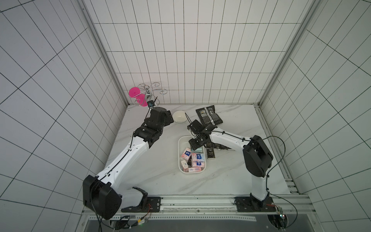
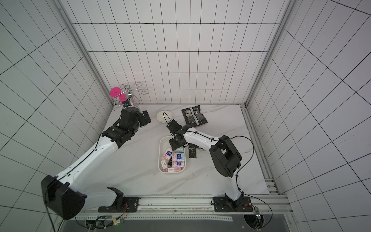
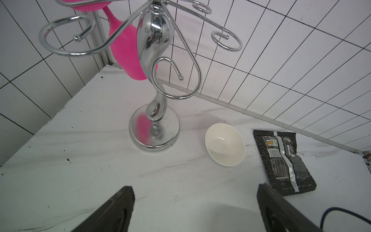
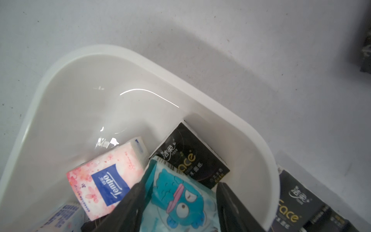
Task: Take the pocket tissues out of the storage box
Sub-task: Pick up the pocket tissues from the storage box.
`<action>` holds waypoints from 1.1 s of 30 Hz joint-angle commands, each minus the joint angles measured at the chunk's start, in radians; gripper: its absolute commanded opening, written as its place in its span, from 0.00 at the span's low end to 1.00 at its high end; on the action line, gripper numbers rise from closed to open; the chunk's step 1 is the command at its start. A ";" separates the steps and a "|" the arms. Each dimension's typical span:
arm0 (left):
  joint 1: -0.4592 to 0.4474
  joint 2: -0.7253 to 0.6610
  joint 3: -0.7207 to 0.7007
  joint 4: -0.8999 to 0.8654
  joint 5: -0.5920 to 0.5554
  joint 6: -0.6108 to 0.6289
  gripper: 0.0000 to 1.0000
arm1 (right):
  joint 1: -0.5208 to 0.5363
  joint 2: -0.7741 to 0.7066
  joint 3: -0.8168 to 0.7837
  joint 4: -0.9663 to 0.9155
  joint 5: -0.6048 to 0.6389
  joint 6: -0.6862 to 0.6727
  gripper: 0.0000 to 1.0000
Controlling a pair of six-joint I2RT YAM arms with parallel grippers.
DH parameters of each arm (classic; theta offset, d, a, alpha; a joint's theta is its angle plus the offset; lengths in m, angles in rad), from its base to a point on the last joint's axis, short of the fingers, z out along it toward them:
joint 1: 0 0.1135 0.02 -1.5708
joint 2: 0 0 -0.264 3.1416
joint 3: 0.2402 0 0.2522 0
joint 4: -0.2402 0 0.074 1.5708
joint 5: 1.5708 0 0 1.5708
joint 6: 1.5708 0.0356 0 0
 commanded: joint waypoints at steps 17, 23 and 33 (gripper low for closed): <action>-0.005 -0.024 0.005 0.020 -0.001 0.007 0.99 | 0.002 0.078 0.050 0.076 -0.249 0.098 0.59; -0.002 -0.030 0.004 0.017 -0.011 0.010 0.99 | 0.004 -0.005 0.021 0.141 -0.316 0.138 0.58; 0.004 -0.014 0.011 0.023 -0.001 0.007 0.99 | -0.002 -0.105 -0.025 0.011 -0.186 0.066 0.59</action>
